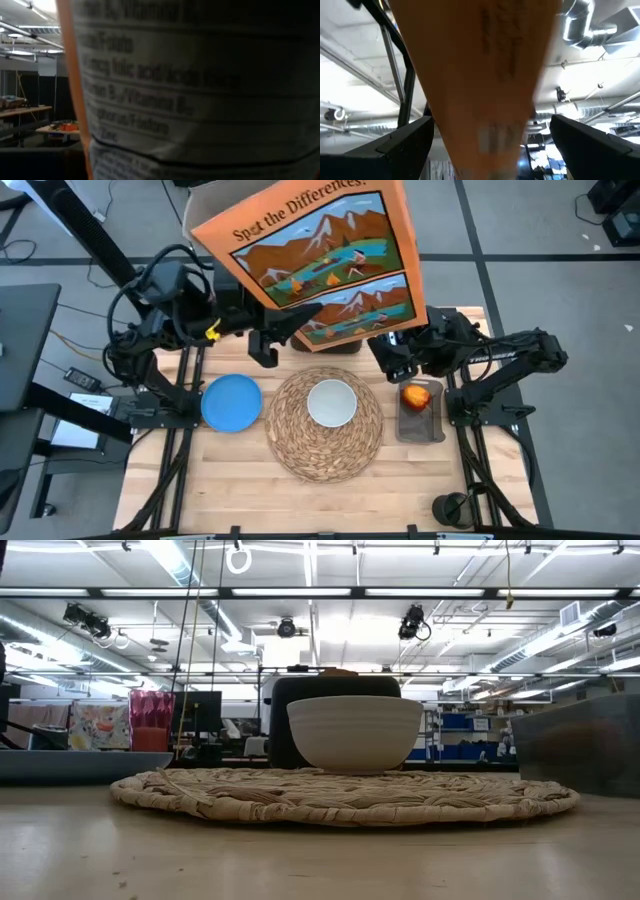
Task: Arrange a breakfast setting
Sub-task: Pour the cereal from the cereal box into the bowl
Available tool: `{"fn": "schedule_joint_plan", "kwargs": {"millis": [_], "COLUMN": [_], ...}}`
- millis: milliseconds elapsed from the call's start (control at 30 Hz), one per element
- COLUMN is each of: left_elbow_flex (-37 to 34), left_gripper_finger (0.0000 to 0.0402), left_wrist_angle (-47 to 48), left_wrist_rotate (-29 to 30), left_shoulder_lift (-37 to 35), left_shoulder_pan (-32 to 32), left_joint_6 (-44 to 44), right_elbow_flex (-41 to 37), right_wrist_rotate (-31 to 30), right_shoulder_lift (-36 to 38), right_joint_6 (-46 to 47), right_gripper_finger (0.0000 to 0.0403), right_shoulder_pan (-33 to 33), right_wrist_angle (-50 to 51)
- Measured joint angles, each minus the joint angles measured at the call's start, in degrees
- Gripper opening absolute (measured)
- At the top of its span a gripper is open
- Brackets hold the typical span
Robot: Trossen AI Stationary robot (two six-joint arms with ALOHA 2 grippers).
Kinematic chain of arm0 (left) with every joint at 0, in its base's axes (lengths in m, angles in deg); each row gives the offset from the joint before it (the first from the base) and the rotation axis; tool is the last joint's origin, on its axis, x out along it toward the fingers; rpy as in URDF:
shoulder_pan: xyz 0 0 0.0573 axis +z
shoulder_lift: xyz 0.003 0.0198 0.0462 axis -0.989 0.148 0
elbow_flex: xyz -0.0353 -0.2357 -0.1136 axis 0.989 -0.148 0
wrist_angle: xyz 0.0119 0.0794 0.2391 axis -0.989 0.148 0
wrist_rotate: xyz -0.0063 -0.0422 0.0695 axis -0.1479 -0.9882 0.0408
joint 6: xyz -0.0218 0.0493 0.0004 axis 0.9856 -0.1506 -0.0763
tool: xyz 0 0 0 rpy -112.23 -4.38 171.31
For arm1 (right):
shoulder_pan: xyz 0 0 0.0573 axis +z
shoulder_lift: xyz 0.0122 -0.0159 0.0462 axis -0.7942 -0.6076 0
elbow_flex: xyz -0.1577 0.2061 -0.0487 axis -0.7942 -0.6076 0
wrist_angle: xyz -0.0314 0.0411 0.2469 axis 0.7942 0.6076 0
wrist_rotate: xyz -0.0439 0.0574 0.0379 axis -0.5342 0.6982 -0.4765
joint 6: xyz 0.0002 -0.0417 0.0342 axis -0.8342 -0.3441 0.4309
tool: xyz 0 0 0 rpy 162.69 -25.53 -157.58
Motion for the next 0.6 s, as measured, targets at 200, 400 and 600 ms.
{"fn": "schedule_joint_plan", "kwargs": {"millis": [200, 400, 600], "left_elbow_flex": [-0.04, -0.02, 0.09], "left_gripper_finger": [0.0245, 0.0245, 0.0244], "left_wrist_angle": [-0.7, -1.76, -4.02], "left_wrist_rotate": [-0.2, -0.24, -0.27], "left_shoulder_lift": [1.19, 2.67, 4.34], "left_shoulder_pan": [0.32, 0.62, 0.62], "left_joint_6": [-0.04, 0.0, 0.01], "right_elbow_flex": [2.36, 4.07, 5.51], "right_wrist_rotate": [1.25, 1.77, 1.99], "right_shoulder_lift": [-0.43, -0.52, -0.52], "right_joint_6": [-0.34, -1.31, -3.26], "right_gripper_finger": [0.0398, 0.0398, 0.0387], "right_shoulder_pan": [0.0, 0.0, 0.02], "right_wrist_angle": [-0.29, -0.76, -0.89]}}
